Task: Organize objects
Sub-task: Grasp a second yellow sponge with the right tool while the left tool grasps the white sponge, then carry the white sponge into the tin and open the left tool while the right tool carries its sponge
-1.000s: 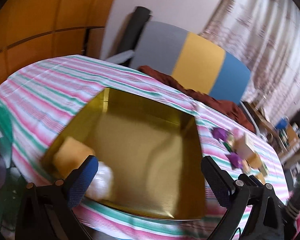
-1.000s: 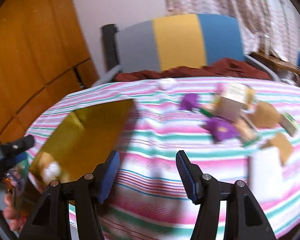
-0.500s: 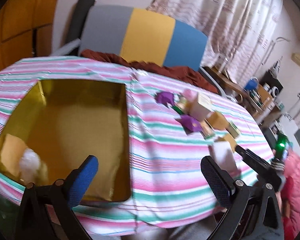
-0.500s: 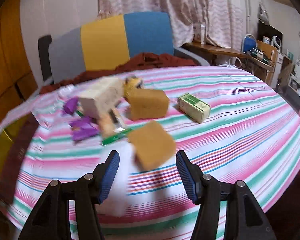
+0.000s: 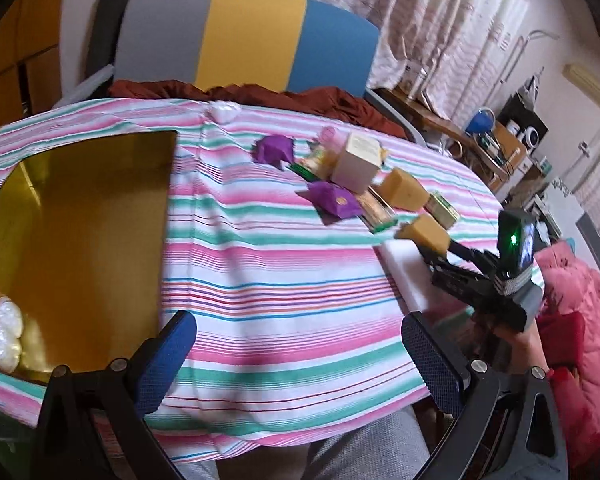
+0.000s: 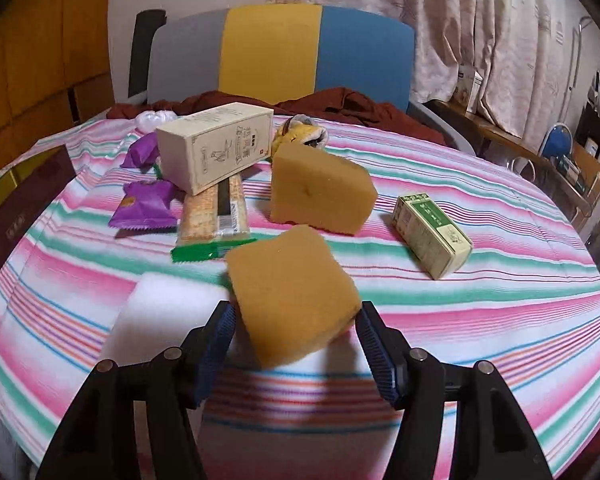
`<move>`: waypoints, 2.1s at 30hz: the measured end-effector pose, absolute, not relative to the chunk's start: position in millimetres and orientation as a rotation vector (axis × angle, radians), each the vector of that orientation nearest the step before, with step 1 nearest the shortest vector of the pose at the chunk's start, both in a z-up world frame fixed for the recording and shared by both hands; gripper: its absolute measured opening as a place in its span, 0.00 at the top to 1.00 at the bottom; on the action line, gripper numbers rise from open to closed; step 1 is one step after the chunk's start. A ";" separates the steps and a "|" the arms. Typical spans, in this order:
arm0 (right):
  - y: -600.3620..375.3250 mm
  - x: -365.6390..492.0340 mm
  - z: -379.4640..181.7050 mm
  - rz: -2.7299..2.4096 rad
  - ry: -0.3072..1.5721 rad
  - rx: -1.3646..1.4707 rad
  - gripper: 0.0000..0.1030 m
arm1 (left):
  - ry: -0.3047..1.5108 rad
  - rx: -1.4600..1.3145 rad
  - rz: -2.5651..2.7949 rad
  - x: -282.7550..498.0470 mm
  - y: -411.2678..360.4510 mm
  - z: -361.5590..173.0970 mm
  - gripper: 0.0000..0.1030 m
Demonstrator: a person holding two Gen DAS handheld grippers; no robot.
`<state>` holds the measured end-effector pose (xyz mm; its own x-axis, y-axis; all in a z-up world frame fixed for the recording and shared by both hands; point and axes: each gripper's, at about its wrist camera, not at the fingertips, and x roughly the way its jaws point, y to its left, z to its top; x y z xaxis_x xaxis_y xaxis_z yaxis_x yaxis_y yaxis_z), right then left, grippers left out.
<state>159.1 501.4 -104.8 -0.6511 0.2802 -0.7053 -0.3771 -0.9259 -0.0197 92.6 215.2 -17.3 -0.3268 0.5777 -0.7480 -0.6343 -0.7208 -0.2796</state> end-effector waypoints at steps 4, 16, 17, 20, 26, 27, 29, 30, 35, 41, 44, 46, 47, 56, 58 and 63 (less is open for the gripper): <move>519.7 164.7 -104.0 2.578 0.353 -0.986 0.46 | 0.116 -1.147 2.058 96.2 229.7 -23.2 0.00; 542.5 196.1 -102.0 2.353 0.382 -0.751 0.47 | 0.191 -1.100 1.958 109.0 308.5 -40.7 0.00; 543.9 197.0 -101.2 2.346 0.380 -0.740 0.47 | 0.190 -1.109 1.933 110.3 318.4 -43.3 0.00; 544.4 196.3 -101.2 2.335 0.375 -0.730 0.47 | 0.174 -1.122 1.876 112.4 347.5 -49.2 0.00; 556.4 199.6 -107.5 2.321 0.477 -0.731 0.47 | 0.215 -1.106 1.840 111.3 393.6 -62.7 0.01; 556.2 202.9 -108.5 2.321 0.487 -0.723 0.47 | 0.210 -1.119 1.833 110.0 397.2 -65.3 0.02; 555.3 203.4 -108.9 2.324 0.487 -0.720 0.47 | 0.210 -1.156 1.823 106.1 403.2 -73.5 0.08; 555.2 203.1 -109.2 2.323 0.484 -0.722 0.47 | 0.213 -1.179 1.817 104.6 405.2 -78.9 0.10; 555.2 204.8 -110.3 2.321 0.489 -0.720 0.47 | 0.380 -1.057 1.902 120.0 404.6 -84.9 0.27; 552.4 202.5 -110.3 2.314 0.466 -0.730 0.47 | 0.378 -1.016 1.874 120.7 387.9 -84.4 0.39; 550.3 201.2 -110.7 2.309 0.451 -0.731 0.47 | 0.359 -1.013 1.876 119.4 378.4 -84.4 0.40; 549.9 201.1 -110.6 2.306 0.444 -0.732 0.47 | 0.345 -1.015 1.880 118.9 372.7 -83.9 0.41; 549.7 200.7 -110.5 2.305 0.443 -0.732 0.47 | 0.334 -1.017 1.879 118.2 369.0 -83.6 0.41; 540.7 206.9 -104.6 2.278 0.396 -0.694 0.48 | 0.251 -1.033 1.898 109.9 333.7 -82.2 0.41; 535.7 208.5 -103.6 2.275 0.415 -0.697 0.48 | 0.230 -1.036 1.893 108.6 324.1 -80.1 0.41; 508.1 206.8 -101.8 2.319 0.443 -0.704 0.48 | 0.206 -0.999 1.925 109.5 300.1 -65.9 0.41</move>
<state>206.8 508.1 -101.8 -0.6334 0.4990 -0.5914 -0.6820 -0.7211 0.1219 109.5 300.1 -65.9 -0.2412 0.6574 -0.7140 -0.7934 -0.5572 -0.2450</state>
